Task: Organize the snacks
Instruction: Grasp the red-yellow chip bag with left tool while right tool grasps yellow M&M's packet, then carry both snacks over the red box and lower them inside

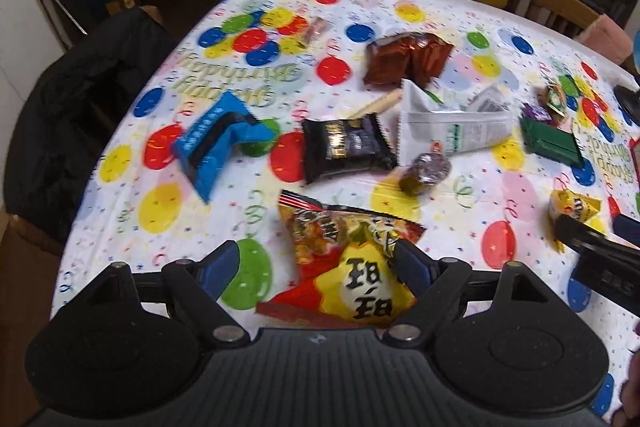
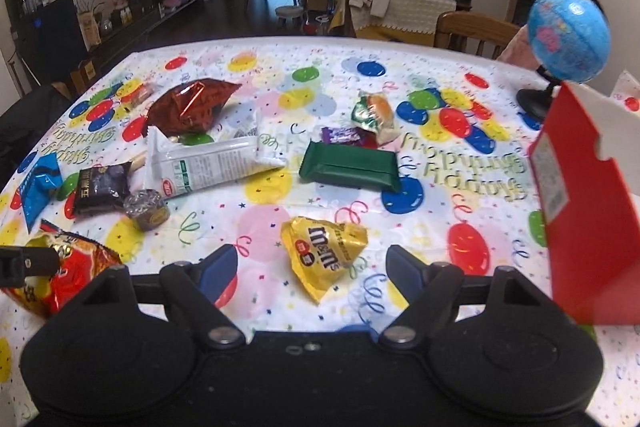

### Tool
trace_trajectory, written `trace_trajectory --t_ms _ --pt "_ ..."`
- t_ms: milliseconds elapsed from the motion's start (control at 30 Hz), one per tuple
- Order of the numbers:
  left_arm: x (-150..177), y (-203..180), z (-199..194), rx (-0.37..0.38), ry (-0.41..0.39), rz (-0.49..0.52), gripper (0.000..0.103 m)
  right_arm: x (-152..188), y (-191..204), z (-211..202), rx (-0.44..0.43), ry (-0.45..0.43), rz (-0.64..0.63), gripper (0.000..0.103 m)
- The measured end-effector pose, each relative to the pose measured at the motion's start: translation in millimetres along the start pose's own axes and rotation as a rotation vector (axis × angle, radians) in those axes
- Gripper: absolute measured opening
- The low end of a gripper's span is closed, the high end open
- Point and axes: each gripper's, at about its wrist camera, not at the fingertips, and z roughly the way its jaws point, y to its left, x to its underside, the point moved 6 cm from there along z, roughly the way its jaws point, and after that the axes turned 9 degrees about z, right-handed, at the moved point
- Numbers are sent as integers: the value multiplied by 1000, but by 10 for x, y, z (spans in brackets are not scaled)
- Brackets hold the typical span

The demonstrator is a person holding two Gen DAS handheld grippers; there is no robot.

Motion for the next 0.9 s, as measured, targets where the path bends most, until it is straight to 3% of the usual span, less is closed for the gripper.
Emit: trace_trajectory --t_ms 267,400,500,533,667,900 --pt "-20 -121 167 71 68 2 84 -34 -20 241 4 39 -6 76" --pt "-7 -177 186 66 73 14 84 -42 -56 303 2 51 3 69" --pt "-2 -197 172 68 72 16 84 -37 -66 314 -5 59 2 54" --pt "-3 -201 164 70 70 14 83 -39 -77 315 -6 61 4 48" --pt "-16 -219 114 79 64 -3 61 -26 -108 279 -12 58 8 43" --pt "-49 -261 -14 58 38 -7 58 -19 -175 102 -24 43 12 38"
